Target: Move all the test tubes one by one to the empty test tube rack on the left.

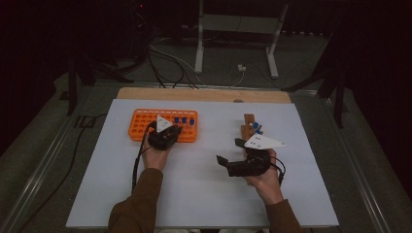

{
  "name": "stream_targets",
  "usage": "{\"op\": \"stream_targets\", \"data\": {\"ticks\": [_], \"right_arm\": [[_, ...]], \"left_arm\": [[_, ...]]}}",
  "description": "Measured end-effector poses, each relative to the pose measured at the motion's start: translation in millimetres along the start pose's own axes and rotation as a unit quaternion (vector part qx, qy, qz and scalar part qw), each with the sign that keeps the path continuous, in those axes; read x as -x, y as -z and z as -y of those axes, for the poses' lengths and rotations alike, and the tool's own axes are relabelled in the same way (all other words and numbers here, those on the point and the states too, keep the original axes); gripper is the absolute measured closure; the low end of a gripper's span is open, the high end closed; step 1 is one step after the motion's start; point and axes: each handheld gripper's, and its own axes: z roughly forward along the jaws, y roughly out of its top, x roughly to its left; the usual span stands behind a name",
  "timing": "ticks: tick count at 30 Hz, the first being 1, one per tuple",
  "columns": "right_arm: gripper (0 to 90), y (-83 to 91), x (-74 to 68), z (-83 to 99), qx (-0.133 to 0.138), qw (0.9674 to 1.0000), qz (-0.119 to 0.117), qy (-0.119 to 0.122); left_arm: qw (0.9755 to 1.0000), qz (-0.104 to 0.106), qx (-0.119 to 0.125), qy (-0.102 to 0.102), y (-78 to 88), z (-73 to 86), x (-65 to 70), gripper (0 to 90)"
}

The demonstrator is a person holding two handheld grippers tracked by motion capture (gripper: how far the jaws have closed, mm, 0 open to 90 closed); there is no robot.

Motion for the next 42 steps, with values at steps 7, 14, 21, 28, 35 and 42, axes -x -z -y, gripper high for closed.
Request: {"op": "stream_targets", "data": {"ticks": [7, 14, 21, 28, 35, 42], "right_arm": [[9.6, -1.9, -0.8, 0.4, -0.001, 1.0, -0.002, 0.001], [9.6, -0.7, 0.9, 0.7, 0.0, 1.0, -0.001, -0.001], [9.6, -0.4, 2.5, 2.0, 0.001, 1.0, 0.0, -0.003], [9.6, 1.0, 4.4, 1.6, 0.002, 1.0, 0.002, -0.003], [9.6, 1.3, 7.2, 0.9, 0.0, 1.0, 0.006, -0.004], [9.6, 2.0, 11.8, -2.7, 0.001, 0.9999, 0.013, -0.003]], "left_arm": [[1.0, -0.001, -0.003, 0.001, 0.0, -1.0, 0.6, 77.0], [1.0, -0.001, -0.007, 0.007, 3.6, -1.0, -3.0, 59.4], [1.0, -0.001, 0.006, 0.002, 12.7, -5.6, -1.8, 36.1], [0.9999, 0.002, 0.009, 0.013, 26.0, -8.8, -6.3, 23.9], [0.9996, 0.013, 0.013, 0.022, 44.3, -8.8, -7.8, 5.5], [0.9991, 0.02, 0.029, 0.025, 68.1, 2.0, -6.6, 2.2]]}}
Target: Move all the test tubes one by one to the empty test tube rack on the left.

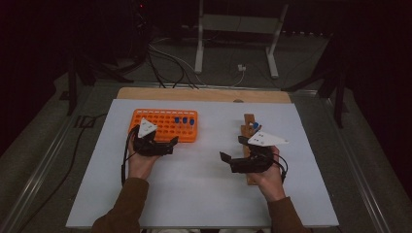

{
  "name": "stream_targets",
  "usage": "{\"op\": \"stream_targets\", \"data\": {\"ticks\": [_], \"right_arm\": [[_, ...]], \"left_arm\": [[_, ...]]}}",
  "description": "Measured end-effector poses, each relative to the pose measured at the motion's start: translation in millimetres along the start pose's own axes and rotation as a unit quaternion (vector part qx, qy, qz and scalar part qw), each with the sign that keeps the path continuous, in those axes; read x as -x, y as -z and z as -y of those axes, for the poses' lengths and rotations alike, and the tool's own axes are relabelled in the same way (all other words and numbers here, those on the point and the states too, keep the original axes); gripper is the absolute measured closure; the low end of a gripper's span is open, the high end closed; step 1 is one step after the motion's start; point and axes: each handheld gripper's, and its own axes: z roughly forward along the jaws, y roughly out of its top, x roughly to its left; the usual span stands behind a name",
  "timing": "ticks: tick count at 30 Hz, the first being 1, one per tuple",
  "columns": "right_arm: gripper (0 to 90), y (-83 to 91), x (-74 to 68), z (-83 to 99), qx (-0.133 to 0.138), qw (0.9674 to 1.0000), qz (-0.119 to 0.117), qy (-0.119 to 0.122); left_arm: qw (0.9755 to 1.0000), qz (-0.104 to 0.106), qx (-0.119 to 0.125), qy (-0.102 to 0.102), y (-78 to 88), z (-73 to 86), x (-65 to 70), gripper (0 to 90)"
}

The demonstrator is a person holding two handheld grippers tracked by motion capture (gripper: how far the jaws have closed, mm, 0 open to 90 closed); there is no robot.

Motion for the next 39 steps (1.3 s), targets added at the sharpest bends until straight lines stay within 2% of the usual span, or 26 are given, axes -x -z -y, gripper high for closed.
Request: {"op": "stream_targets", "data": {"ticks": [6, 11, 15, 20, 25, 32, 35, 39], "right_arm": [[9.6, 1.5, 6.9, -6.3, 0.004, 0.9999, 0.01, 0.002], [9.6, 3.3, 15.8, -12.8, 0.007, 0.9997, 0.022, 0.0], [9.6, 4.5, 26.6, -16.2, 0.006, 0.9995, 0.032, -0.007], [9.5, 8.1, 42.9, -17.1, 0.006, 0.9982, 0.056, -0.021], [9.6, 14.5, 59.5, -14.0, 0.008, 0.9963, 0.077, -0.036], [10.8, 18.6, 78.0, -4.9, -0.007, 0.9932, 0.107, -0.046], [13.2, 18.1, 82.9, -0.4, -0.013, 0.992, 0.114, -0.052], [15.7, 14.9, 86.6, 5.9, -0.02, 0.9918, 0.113, -0.056]], "left_arm": [[0.9999, 0.005, 0.012, 0.007, 16.4, 11.9, 1.6, 2.0], [0.9998, 0.01, 0.019, 0.003, 23.2, 12.1, 6.0, 1.7], [0.9996, 0.02, 0.017, 0.004, 26.7, 14.6, 8.5, 1.7], [0.9997, 0.019, 0.013, 0.003, 30.8, 17.7, 9.3, 1.7], [0.9997, 0.014, 0.018, 0.003, 34.8, 16.8, 9.8, 1.7], [0.9997, 0.017, 0.015, -0.001, 32.7, 16.5, 11.4, 1.8], [0.9997, 0.017, 0.015, -0.002, 32.4, 16.3, 11.2, 1.8], [0.9997, 0.015, 0.019, -0.001, 34.2, 15.2, 10.8, 1.8]]}}
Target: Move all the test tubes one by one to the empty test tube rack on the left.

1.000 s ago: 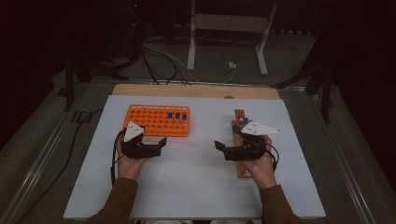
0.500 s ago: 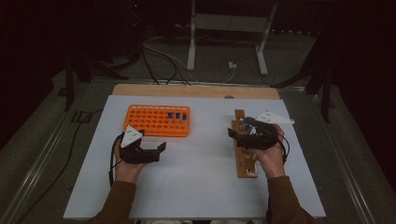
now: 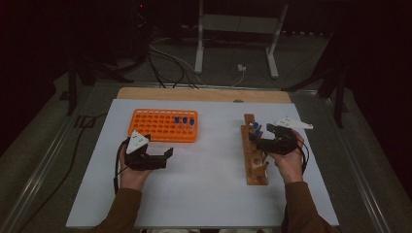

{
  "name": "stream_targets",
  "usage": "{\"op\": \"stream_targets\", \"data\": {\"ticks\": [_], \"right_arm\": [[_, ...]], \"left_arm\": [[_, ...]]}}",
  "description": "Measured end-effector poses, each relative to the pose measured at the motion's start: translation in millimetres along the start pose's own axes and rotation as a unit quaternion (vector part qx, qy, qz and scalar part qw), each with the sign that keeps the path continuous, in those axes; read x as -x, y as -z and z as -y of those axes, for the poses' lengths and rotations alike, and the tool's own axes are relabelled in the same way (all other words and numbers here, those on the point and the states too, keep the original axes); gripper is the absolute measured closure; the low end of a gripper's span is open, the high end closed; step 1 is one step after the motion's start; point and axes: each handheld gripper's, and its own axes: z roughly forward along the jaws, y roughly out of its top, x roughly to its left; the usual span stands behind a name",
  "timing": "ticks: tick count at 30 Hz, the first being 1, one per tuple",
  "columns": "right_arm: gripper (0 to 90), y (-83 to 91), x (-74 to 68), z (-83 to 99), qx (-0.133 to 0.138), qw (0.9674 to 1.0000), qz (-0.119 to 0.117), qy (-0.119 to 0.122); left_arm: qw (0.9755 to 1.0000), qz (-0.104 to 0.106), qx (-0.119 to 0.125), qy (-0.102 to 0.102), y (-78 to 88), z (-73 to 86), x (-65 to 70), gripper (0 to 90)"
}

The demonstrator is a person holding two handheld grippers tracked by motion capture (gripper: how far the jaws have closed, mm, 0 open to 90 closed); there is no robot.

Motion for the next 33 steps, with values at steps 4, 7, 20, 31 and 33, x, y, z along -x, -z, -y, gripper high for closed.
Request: {"op": "stream_targets", "data": {"ticks": [4, 7, 20, 31, 33], "right_arm": [[16.5, -5.4, 3.5, 7.0, -0.011, 0.9999, 0.002, -0.005], [17.9, -7.8, 5.1, 10.4, -0.016, 0.9998, 0.005, -0.005], [32.9, -15.3, 0.2, 14.1, -0.029, 0.9993, 0.016, 0.016], [64.8, -20.1, 1.2, 16.7, -0.035, 0.999, 0.012, 0.025], [66.2, -21.3, 1.3, 16.7, -0.038, 0.9989, 0.014, 0.024]], "left_arm": [[1.0, -0.002, 0.006, -0.002, 2.1, -2.2, 0.6, 1.7], [1.0, -0.004, 0.008, -0.002, 2.6, -2.8, 1.1, 1.7], [0.9999, -0.001, 0.011, 0.002, 3.7, -3.9, 0.9, 1.6], [0.9999, -0.001, 0.01, 0.002, 3.6, -4.2, 1.1, 1.6], [1.0, -0.001, 0.01, 0.003, 3.4, -4.1, 0.9, 1.6]]}}
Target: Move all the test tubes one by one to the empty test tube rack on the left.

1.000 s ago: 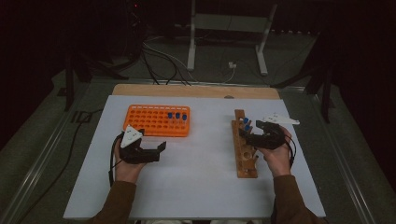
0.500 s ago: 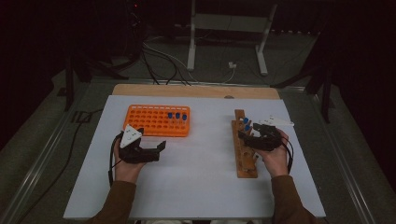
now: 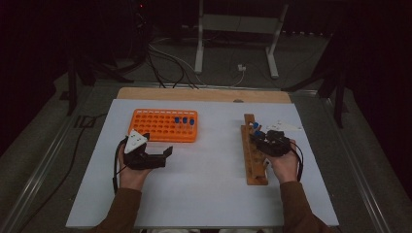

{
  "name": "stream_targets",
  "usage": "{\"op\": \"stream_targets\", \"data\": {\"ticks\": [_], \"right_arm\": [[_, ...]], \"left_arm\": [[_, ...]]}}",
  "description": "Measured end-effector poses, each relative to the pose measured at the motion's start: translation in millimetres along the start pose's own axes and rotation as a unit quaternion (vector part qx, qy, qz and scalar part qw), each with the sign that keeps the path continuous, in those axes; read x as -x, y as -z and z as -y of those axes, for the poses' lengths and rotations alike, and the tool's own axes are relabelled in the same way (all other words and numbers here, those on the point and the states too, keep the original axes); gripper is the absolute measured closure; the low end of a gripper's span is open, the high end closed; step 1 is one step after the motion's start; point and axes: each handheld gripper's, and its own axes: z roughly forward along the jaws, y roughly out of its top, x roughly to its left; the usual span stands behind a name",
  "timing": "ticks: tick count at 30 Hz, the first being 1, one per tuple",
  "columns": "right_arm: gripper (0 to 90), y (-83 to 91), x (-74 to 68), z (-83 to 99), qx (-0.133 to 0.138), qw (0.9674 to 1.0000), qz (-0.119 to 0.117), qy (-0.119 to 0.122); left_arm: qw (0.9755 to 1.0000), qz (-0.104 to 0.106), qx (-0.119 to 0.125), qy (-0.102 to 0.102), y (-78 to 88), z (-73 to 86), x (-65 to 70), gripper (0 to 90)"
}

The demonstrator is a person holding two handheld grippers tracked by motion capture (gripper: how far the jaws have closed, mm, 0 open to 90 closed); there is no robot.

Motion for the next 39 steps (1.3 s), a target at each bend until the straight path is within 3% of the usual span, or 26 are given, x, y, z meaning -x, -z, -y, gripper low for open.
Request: {"op": "stream_targets", "data": {"ticks": [11, 24, 39], "right_arm": [[75.5, -5.8, -2.3, 0.0, -0.004, 0.9999, 0.01, 0.006], [76.2, -3.6, -2.8, -3.0, -0.008, 0.9996, 0.022, 0.014], [76.2, 5.8, -2.3, -15.3, 0.002, 0.9999, 0.014, 0.007]], "left_arm": [[1.0, 0.002, 0.001, 0.002, 0.1, -0.3, 0.0, 1.6], [1.0, 0.003, -0.002, 0.002, -1.0, 0.0, 0.1, 1.6], [1.0, 0.002, 0.002, 0.003, 0.3, -1.0, -0.2, 1.6]]}}
